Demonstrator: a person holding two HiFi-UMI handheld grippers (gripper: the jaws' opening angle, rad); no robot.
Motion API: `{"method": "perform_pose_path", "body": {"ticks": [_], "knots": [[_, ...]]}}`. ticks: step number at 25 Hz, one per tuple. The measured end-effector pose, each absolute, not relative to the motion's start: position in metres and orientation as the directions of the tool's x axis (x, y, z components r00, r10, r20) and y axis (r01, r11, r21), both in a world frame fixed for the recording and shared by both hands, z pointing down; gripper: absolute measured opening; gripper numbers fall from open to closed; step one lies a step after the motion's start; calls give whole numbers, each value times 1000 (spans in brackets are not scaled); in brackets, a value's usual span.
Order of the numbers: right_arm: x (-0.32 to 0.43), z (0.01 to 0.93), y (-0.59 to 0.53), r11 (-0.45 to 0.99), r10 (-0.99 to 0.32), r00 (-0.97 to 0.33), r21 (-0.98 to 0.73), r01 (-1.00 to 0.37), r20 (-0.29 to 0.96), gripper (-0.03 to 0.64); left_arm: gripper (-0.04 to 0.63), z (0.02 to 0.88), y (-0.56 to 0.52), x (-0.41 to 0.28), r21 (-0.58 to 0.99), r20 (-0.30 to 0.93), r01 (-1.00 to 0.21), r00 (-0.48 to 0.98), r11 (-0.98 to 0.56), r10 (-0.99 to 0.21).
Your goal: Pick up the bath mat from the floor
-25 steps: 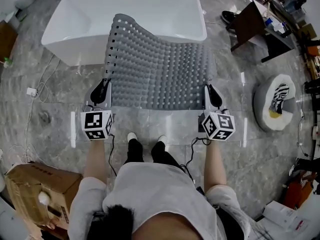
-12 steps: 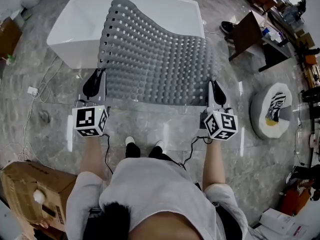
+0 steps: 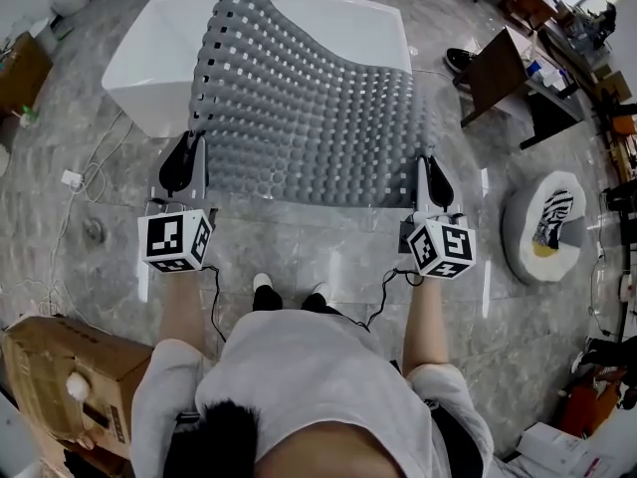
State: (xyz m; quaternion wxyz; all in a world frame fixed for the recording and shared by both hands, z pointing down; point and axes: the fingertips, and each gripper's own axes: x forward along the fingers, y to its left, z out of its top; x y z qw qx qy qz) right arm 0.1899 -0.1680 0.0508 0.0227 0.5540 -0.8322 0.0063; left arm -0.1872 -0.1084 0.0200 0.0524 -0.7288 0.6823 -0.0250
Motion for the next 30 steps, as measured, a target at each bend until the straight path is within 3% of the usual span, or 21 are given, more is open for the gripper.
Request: {"method": "perform_pose_path", "body": {"ticks": [30], "knots": [[188, 48, -186, 402, -915, -402, 7, -916, 22, 55, 57, 14, -120, -185, -104, -45, -994, 43, -38, -998]]}}
